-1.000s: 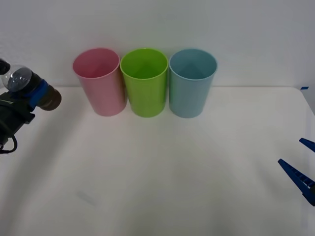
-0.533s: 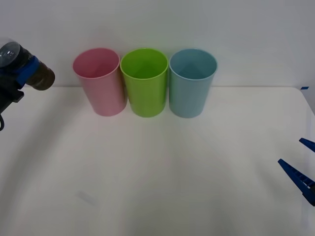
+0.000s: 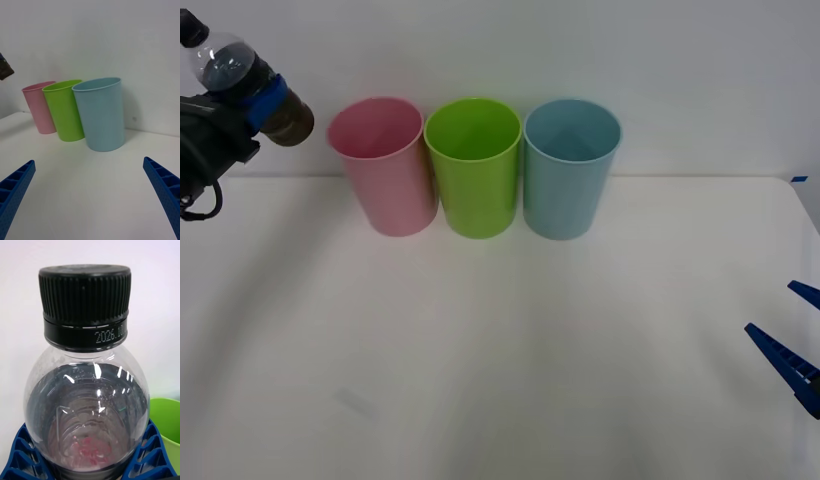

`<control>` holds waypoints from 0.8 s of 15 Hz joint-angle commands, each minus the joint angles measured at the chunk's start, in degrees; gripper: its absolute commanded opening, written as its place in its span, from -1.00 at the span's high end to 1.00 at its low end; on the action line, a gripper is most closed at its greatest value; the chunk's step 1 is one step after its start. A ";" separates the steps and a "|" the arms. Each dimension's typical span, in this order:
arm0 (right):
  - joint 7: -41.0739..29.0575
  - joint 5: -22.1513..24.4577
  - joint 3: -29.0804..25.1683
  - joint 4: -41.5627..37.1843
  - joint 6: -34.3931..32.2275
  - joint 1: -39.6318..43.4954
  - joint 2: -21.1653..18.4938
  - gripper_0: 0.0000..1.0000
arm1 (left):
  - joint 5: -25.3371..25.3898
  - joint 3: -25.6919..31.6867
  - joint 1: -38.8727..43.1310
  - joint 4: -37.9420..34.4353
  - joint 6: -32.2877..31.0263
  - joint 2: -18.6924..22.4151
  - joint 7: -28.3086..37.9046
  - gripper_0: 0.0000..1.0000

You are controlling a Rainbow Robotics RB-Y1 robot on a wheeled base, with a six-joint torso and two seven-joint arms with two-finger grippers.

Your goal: Grasp the object on the table and drop it into the matching bin: aluminum can to the light blue bin, PET bottle to the pink bin.

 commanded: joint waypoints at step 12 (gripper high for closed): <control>0.00 0.00 0.00 0.00 0.00 0.00 0.00 -1.00 | -0.22 -22.08 -29.28 24.22 -0.07 -4.87 -0.91 1.00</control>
